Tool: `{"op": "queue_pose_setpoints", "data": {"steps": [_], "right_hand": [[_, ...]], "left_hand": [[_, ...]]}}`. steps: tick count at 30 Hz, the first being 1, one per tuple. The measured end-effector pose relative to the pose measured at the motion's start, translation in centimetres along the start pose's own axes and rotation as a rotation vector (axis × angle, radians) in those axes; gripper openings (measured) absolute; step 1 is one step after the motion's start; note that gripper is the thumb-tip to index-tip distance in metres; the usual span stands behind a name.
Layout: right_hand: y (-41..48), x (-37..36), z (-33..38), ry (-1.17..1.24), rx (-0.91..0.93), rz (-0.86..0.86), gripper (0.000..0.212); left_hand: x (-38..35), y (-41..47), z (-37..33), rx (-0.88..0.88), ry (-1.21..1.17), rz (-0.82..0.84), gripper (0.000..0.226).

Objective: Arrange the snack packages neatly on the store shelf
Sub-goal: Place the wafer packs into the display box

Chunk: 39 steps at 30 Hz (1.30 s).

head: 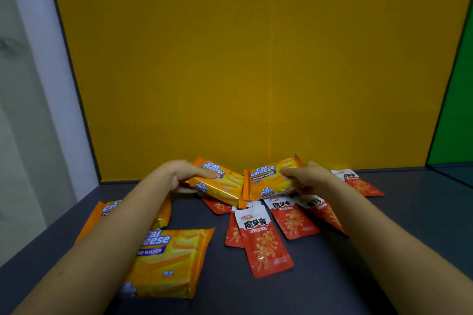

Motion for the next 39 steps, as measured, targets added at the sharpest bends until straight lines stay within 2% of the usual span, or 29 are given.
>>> {"op": "queue_pose_setpoints", "data": {"steps": [4,7,11,13,19,27,31,35,39], "right_hand": [[-0.1,2.4,0.1,0.147,0.013,-0.055,0.021],[-0.3,5.5,-0.5,0.245,0.029,-0.101,0.028],[-1.3,11.2,-1.7,0.337,0.052,-0.150,0.017],[-1.7,14.9,-2.5,0.340,0.070,-0.178,0.020],[-3.2,28.6,-7.8,0.323,0.066,-0.297,0.015],[-6.7,49.4,-18.0,0.301,-0.003,-0.516,0.019],[-8.6,57.7,-22.2,0.309,-0.049,-0.579,0.015],[-9.7,65.8,-25.1,0.238,-0.064,-0.681,0.017],[-8.9,72.2,-27.7,0.211,-0.073,-0.714,0.020]], "left_hand": [[1.0,-0.9,-1.0,-0.032,-0.107,0.064,0.013],[1.3,-2.6,-3.1,-0.105,-0.194,0.070,0.010],[-2.0,-5.9,-6.9,-0.192,-0.292,0.120,0.009],[-5.3,-7.8,-8.8,-0.226,-0.319,0.168,0.013],[-18.0,-14.4,-13.2,-0.242,-0.375,0.376,0.006],[-36.6,-24.0,-17.3,-0.260,-0.387,0.517,0.021],[-45.2,-29.4,-19.4,-0.269,-0.358,0.581,0.005],[-53.2,-33.3,-22.5,-0.300,-0.351,0.678,0.016],[-60.5,-36.0,-26.2,-0.321,-0.339,0.709,0.008]]}}
Point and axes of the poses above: each hand's wrist, its own y-axis towards the middle knuckle, its own x-axis out of the back of the hand, z = x × y, the point moved 9 cm from there along y, towards the middle knuckle, and after that the axes turned 15 degrees about -z, right-handed, at the moved point
